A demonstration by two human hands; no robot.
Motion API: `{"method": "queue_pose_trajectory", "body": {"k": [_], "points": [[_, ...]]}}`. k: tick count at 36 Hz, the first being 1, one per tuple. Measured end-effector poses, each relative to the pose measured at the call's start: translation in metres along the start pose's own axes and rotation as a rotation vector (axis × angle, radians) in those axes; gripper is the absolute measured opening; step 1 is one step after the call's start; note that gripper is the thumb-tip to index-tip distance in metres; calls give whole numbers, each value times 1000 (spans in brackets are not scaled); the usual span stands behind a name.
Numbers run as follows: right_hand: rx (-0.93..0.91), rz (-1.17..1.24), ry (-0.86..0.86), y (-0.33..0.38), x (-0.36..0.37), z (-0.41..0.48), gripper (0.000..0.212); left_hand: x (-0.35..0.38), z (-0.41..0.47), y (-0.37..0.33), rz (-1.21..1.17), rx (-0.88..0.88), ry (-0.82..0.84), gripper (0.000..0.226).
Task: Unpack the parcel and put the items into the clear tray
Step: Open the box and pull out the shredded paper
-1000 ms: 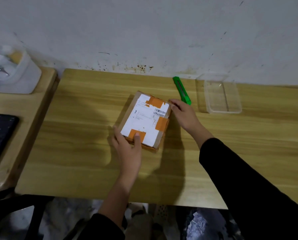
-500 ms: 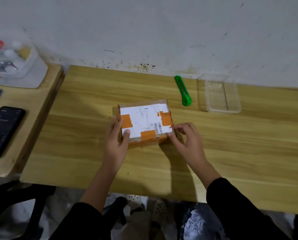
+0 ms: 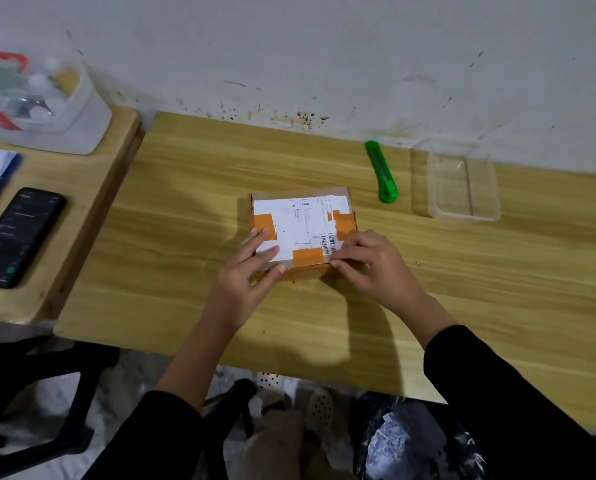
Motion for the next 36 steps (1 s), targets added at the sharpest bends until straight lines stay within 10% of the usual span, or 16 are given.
{"method": "queue_pose_trajectory", "body": {"k": [26,36], "points": [[69,128,-254,29,-58,76,15,-38,80,-52,31,165,-179,29],[238,126,-295,-17,-55,124,45,-21,145,-27,-152,-124,-190,59]]}}
Point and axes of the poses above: each hand's wrist, its own z-axis towards the middle knuckle, its own x-axis out of the palm, y = z × x, the point moved 7 cm from there along z, towards the middle knuckle, and after that the axes turned 7 degrees about -y, right-handed, at the moved point
